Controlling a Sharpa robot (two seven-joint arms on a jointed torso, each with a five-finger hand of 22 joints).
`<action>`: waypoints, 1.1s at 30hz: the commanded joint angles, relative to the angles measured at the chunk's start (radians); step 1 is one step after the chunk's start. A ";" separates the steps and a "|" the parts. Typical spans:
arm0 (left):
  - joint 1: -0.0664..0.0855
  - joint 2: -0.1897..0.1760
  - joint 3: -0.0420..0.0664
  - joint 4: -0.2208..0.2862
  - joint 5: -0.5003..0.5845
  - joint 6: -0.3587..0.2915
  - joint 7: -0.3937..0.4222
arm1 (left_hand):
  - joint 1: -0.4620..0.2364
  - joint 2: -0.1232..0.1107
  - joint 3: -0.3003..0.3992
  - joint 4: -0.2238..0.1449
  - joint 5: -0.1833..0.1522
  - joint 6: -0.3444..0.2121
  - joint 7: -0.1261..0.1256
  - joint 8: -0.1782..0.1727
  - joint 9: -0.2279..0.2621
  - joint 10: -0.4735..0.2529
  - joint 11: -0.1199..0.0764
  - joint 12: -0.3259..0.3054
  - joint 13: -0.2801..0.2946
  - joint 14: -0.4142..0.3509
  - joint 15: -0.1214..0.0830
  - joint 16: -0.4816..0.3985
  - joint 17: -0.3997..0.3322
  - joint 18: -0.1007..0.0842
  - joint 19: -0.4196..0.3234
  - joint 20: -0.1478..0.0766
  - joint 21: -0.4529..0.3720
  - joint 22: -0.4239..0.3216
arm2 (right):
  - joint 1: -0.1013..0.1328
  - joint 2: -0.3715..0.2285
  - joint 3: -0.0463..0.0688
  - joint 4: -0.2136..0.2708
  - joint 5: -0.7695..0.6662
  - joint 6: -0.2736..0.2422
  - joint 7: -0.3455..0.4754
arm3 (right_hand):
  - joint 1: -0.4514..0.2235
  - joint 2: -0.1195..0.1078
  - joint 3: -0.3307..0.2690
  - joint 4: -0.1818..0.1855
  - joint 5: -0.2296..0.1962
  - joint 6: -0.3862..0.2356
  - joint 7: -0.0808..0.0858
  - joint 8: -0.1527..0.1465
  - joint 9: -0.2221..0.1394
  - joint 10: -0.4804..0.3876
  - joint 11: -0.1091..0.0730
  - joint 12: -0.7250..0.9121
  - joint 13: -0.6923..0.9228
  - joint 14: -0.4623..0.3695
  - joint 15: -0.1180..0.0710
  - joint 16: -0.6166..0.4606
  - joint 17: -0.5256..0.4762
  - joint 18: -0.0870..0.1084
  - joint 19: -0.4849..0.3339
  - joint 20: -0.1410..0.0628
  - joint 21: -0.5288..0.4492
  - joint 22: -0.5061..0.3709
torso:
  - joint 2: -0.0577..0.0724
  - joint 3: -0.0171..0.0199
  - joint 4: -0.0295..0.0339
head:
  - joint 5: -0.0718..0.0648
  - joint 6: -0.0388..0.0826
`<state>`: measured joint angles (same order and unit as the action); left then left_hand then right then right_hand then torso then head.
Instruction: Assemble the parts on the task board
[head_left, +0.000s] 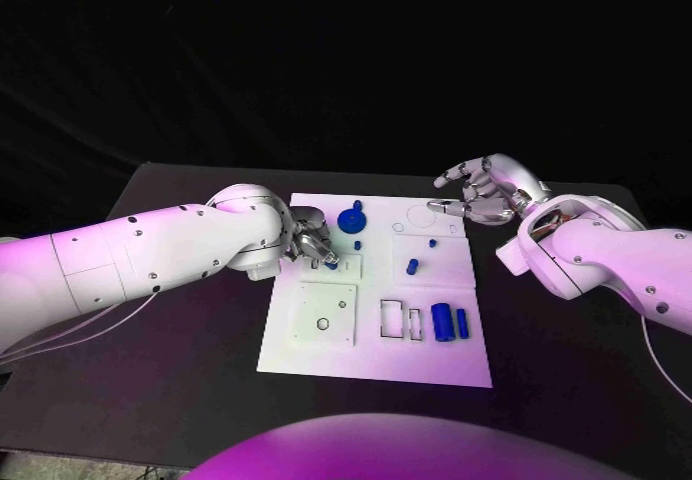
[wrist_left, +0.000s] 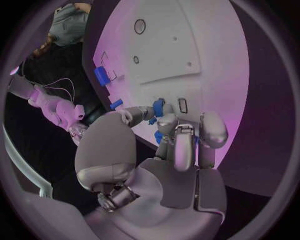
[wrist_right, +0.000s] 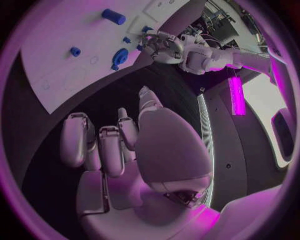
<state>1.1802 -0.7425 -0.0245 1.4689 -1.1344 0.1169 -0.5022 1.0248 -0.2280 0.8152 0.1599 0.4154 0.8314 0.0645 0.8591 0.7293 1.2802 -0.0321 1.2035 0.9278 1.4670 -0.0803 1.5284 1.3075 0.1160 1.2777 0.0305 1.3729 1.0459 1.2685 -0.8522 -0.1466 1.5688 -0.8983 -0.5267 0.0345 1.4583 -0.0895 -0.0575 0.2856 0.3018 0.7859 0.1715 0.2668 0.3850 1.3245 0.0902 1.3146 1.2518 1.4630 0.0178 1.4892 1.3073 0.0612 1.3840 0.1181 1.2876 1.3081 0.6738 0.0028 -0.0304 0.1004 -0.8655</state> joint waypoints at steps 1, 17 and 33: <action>-0.002 0.003 -0.002 0.002 -0.001 0.035 -0.001 | -0.014 -0.001 0.146 -0.157 -0.006 0.019 -0.025 0.004 0.001 0.010 0.000 0.004 0.000 0.077 -0.007 0.003 0.162 -0.013 0.006 -0.004 0.001 0.000 | -0.001 0.001 0.000 0.000 -0.003 0.014 0.000 | -0.003 0.008 0.001 0.003 0.005 -0.006 0.001 0.004 -0.001 -0.004 -0.004 -0.003 -0.001 0.056 -0.007 -0.006 0.049 0.018 -0.006 -0.001 -0.004 0.034 | 0.000 0.0000 0.0002 | 0.001 -0.001; -0.002 0.004 -0.002 -0.001 -0.001 0.031 -0.001 | -0.042 0.002 0.066 -0.112 -0.022 0.022 -0.035 0.001 -0.001 0.014 -0.007 0.007 0.004 0.077 -0.012 0.002 0.163 -0.013 0.007 -0.008 -0.005 -0.001 | -0.001 0.001 0.000 -0.001 -0.003 0.020 -0.003 | -0.005 0.008 0.000 0.003 0.006 -0.007 0.001 0.005 -0.002 -0.007 -0.004 -0.005 -0.005 0.056 -0.007 -0.008 0.046 0.019 -0.007 -0.001 -0.008 0.032 | 0.000 0.0000 -0.0004 | 0.000 -0.003; -0.002 0.007 -0.002 -0.006 0.003 0.039 -0.002 | -0.053 0.003 -0.011 -0.073 -0.029 0.035 -0.038 -0.005 -0.008 0.014 -0.009 0.009 0.006 0.077 -0.014 0.002 0.163 -0.014 0.009 -0.010 -0.009 -0.001 | -0.001 0.001 0.000 -0.004 -0.002 0.032 -0.004 | -0.010 0.005 -0.003 0.004 0.005 -0.010 0.002 0.006 -0.003 -0.014 -0.003 -0.012 -0.013 0.052 -0.007 -0.014 0.032 0.022 -0.015 -0.001 -0.021 0.022 | -0.001 -0.0002 -0.0002 | 0.000 -0.006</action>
<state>1.1813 -0.7380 -0.0236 1.4620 -1.1356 0.1235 -0.5021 0.9712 -0.2316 0.8092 0.0856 0.3904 0.8457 0.0423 0.8590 0.7227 1.2890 -0.0408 1.2076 0.9327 1.4670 -0.0876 1.5284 1.3075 0.1159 1.2849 0.0234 1.3687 1.0447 1.2679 -0.8517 -0.1466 1.5650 -0.8982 -0.5143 0.0299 1.4581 -0.0894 -0.0575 0.2856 0.3018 0.7825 0.1749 0.2668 0.3828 1.3183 0.0841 1.3062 1.2398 1.4630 0.0178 1.4811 1.3081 0.0769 1.3765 0.1181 1.2709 1.3076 0.6733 0.0029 -0.0308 0.1025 -0.8706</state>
